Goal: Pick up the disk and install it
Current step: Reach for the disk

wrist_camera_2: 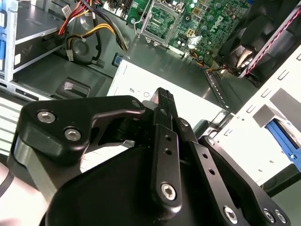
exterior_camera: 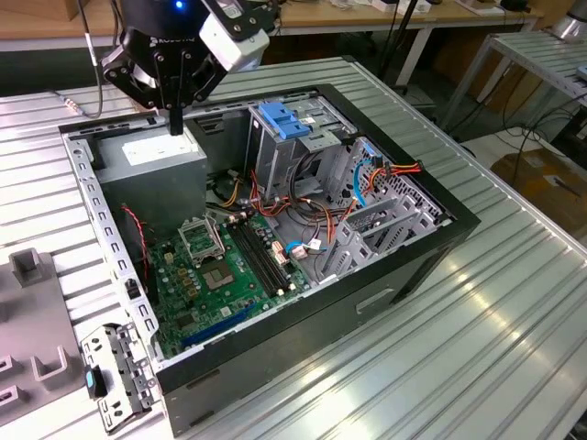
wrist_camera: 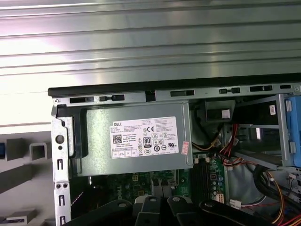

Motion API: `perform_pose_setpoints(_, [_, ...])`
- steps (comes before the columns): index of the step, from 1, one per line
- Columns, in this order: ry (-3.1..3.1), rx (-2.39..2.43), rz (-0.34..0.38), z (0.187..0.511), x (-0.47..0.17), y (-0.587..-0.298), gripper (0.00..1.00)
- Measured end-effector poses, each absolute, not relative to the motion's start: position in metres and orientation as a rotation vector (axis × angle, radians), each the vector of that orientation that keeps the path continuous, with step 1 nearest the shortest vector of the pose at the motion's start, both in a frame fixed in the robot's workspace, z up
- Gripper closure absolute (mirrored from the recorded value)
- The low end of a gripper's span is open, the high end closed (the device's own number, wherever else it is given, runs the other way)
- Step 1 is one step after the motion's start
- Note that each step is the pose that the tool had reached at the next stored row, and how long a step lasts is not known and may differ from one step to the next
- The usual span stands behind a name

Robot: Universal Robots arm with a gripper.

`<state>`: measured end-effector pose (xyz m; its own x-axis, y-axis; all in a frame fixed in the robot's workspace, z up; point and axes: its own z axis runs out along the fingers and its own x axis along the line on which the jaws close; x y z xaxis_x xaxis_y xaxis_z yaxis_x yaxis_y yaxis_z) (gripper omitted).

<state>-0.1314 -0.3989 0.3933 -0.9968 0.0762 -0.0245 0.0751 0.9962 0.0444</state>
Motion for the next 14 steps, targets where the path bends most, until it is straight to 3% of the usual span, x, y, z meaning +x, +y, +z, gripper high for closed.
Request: perform_pose_setpoints(14, [3.113,0.118,0.068,0.3932,-0.1373,-0.3989,0.89])
